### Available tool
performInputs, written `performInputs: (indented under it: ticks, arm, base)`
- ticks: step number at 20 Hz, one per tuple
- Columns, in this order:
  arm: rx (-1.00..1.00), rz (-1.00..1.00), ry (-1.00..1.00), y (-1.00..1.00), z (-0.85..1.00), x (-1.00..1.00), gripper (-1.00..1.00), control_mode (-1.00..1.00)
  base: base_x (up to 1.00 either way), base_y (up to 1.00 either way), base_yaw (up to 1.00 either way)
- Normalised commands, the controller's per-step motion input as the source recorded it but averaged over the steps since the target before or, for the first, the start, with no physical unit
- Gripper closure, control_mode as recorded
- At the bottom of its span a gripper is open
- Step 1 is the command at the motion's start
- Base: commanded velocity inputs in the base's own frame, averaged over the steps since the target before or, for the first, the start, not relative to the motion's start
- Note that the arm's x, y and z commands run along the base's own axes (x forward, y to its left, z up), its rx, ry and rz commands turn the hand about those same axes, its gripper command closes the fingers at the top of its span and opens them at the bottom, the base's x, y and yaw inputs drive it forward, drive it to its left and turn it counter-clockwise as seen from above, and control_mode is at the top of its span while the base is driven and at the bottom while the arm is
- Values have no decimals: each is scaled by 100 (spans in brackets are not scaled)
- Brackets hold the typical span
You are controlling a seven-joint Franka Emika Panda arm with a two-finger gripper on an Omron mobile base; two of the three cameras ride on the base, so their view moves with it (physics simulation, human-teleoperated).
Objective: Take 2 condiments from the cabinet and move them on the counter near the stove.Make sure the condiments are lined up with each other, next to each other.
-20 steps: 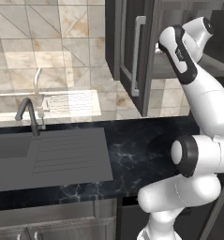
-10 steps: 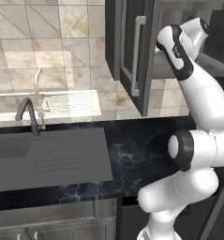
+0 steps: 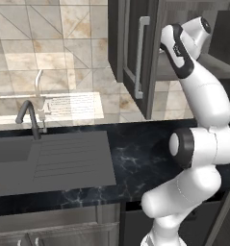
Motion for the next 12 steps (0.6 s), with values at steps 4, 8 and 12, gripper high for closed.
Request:
performInputs:
  ticks: [4,8,12]
  arm:
    - [0,0,4,0,-1,16,-100,-100]
    - [0,0,0,0,0,17,-100,-100]
    - [0,0,0,0,0,17,-100,-100]
  base:
    - [0,0,0]
    - [0,0,0]
    - [0,0,0]
